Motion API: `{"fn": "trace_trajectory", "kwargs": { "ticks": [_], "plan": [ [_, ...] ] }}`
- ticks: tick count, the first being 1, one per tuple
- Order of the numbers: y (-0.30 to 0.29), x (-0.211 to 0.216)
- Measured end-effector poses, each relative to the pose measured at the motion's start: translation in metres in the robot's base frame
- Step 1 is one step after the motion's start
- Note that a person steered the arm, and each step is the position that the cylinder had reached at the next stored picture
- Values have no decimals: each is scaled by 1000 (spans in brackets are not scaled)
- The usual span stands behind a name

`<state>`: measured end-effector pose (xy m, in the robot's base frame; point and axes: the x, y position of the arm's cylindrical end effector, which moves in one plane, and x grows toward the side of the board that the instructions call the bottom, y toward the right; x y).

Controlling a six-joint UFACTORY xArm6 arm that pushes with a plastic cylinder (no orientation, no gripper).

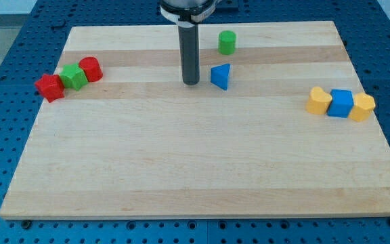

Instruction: Move the blue triangle towards the yellow heart

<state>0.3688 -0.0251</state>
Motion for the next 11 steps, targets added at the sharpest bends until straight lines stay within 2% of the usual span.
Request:
{"fn": "trace_trajectory", "kwargs": {
  "ticks": [3,5,7,9,11],
  "plan": [
    [11,-22],
    [48,-18],
    [76,2],
    [78,40],
    [82,47]
  ]
}}
